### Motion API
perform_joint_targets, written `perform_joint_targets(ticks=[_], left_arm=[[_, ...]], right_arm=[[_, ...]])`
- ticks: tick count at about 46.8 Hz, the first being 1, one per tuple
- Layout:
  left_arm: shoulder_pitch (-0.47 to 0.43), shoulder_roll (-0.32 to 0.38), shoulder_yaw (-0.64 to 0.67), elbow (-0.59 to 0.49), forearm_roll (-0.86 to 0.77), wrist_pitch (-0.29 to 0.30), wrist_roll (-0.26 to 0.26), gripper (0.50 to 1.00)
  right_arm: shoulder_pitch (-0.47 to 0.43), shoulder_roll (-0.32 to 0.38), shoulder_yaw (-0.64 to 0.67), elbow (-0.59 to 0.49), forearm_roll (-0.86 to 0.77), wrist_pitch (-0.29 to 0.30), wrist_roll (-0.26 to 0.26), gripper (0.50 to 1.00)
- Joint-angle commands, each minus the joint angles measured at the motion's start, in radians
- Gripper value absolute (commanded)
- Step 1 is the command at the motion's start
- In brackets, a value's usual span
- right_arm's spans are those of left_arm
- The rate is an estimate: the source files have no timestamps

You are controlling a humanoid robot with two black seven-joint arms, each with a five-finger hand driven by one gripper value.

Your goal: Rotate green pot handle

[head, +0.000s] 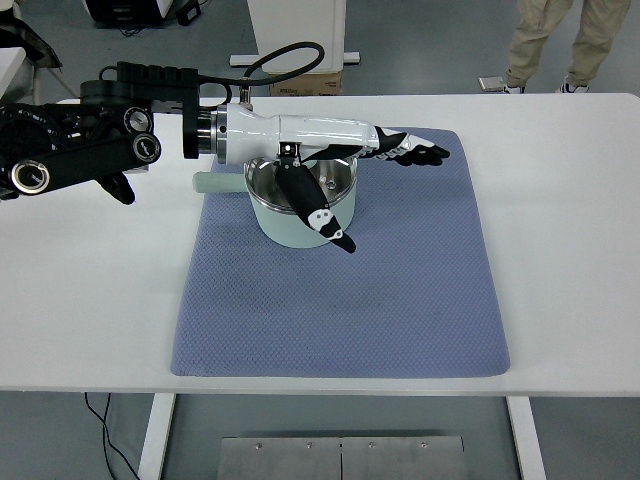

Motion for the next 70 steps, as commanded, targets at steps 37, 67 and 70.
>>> perform_joint_targets(ticks=[37,67,70], left_arm=[[0.151,-0.029,0.007,0.347,-0.651,0.025,0.000,1.000],[0.282,-0.095,0.000,0.448,-0.887,0.124,0.000,1.000],[0.291,-0.101,-0.001,0.451,-0.920,0.138,0.000,1.000]], right_arm=[[0.000,0.000,0.000,0.000,0.000,0.000,0.000,1.000],[0.000,0.000,0.000,0.000,0.000,0.000,0.000,1.000],[0.000,0.000,0.000,0.000,0.000,0.000,0.000,1.000]])
